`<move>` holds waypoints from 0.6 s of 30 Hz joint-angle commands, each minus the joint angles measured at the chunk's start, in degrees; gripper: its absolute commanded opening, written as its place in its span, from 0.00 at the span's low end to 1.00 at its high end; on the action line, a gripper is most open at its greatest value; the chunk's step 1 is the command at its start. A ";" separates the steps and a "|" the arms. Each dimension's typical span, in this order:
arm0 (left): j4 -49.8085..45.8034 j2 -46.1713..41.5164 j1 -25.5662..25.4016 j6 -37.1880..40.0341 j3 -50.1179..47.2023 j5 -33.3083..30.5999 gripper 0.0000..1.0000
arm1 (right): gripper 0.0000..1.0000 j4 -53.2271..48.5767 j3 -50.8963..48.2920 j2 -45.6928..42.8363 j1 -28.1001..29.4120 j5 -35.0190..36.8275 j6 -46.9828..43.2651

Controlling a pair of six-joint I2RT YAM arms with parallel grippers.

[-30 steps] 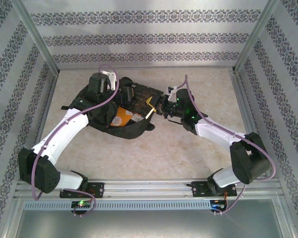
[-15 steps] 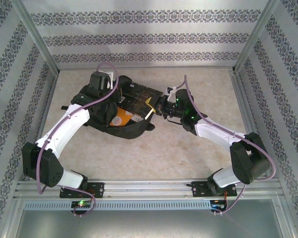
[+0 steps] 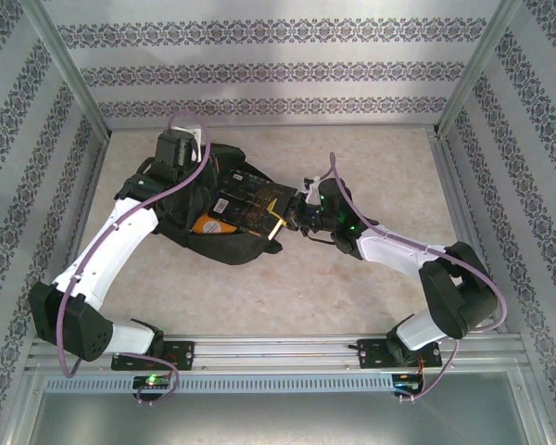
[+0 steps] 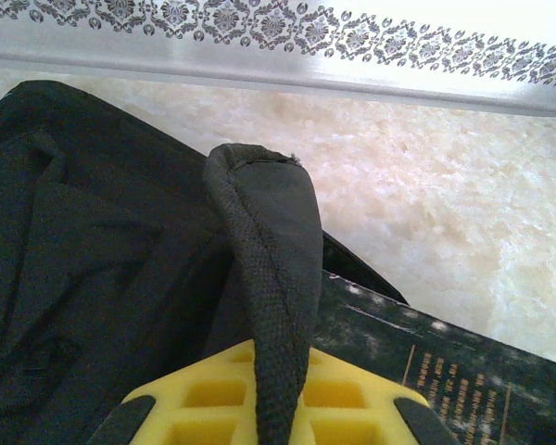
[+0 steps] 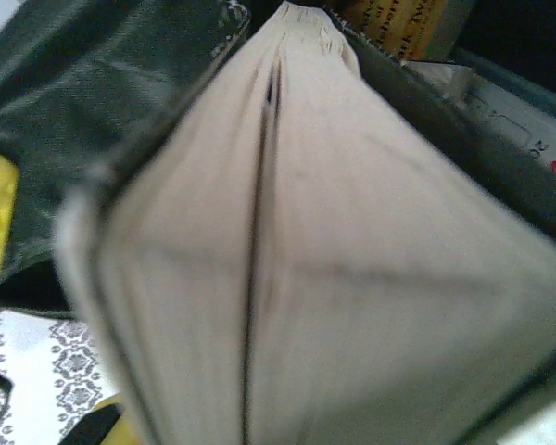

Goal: Pack the student bag

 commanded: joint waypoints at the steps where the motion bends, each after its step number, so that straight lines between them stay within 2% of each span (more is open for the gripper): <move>1: 5.61 -3.75 0.63 -0.87 3.42 0.95 0.00 | 0.00 4.63 0.91 1.04 0.70 -1.24 -1.99; 8: 6.67 -3.29 0.71 -1.77 3.58 1.32 0.00 | 0.00 6.91 4.12 5.22 1.54 -2.62 -0.04; 18: 8.51 -2.68 1.53 -4.52 5.05 0.75 0.00 | 0.00 5.12 1.74 3.74 2.02 -2.51 -2.08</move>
